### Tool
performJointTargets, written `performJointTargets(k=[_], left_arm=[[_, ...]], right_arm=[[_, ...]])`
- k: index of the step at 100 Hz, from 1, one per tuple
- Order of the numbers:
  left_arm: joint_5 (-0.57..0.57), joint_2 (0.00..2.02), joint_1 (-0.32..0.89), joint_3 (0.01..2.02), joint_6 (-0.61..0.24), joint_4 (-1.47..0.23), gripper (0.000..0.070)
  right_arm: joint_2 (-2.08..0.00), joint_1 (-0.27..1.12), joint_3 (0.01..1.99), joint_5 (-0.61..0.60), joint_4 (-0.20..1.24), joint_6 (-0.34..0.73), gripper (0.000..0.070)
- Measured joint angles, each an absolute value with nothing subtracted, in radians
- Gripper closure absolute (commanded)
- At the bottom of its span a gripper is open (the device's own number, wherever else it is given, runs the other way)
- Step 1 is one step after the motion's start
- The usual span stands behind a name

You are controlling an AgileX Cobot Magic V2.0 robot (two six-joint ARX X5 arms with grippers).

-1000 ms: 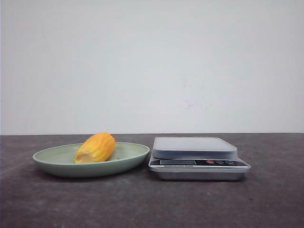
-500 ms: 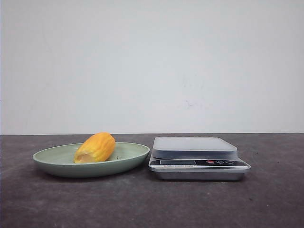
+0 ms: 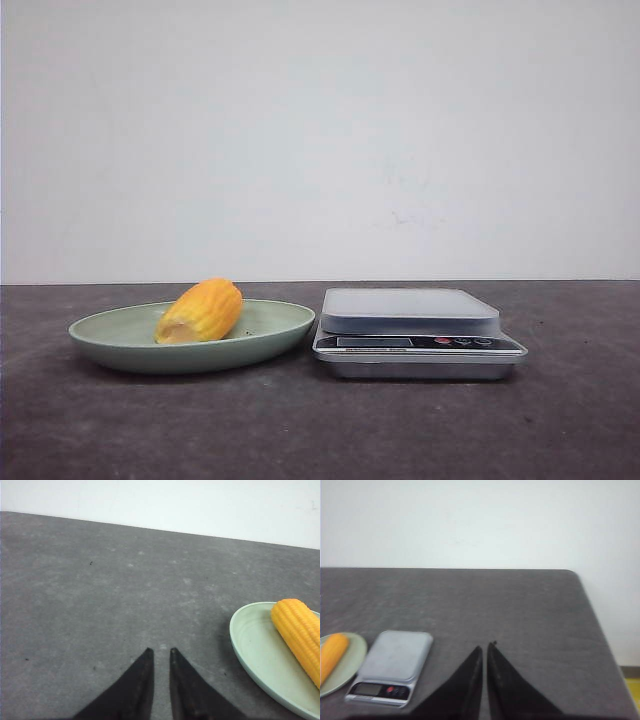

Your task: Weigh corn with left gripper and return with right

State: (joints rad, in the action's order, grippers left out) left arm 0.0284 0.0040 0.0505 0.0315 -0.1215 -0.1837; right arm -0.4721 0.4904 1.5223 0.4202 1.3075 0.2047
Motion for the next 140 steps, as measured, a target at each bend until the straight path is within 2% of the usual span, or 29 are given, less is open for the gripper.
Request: performJointTargets(k=[18,38,56,76,96,122,140], left_arm=[[0.028,0.004,0.051,0.031,-0.122,-0.184,0.0688],[0.028,0.004,0.051,0.031,-0.122,-0.184,0.0688],[0.028,0.004,0.051,0.031,-0.122,-0.184,0.0688],[0.028,0.004,0.051,0.031,-0.122,-0.184,0.0688],[0.028,0.004,0.051,0.031,-0.122,-0.184,0.0688],[0.028,0.004,0.051,0.031,-0.122,-0.184,0.0688],[0.028,0.004,0.051,0.031,-0.122,-0.184,0.0688]], right_arm=[[-0.347,0.354,1.307,0.406,1.027,0.115,0.0691],[-0.146,0.226,0.886,0.266,0.635,0.033,0.0691],[-0.093,0.130,0.537,0.151,0.379,0.020,0.0691],[-0.090,0.054,0.213,0.103,0.120,0.015,0.0691],[-0.009,-0.003,0.049,0.103,0.068,0.015,0.0691],[-0.002,-0.035,0.017,0.102,0.071,0.031,0.0691],[-0.002,-0.035,0.016,0.037,0.117,0.030,0.0691]])
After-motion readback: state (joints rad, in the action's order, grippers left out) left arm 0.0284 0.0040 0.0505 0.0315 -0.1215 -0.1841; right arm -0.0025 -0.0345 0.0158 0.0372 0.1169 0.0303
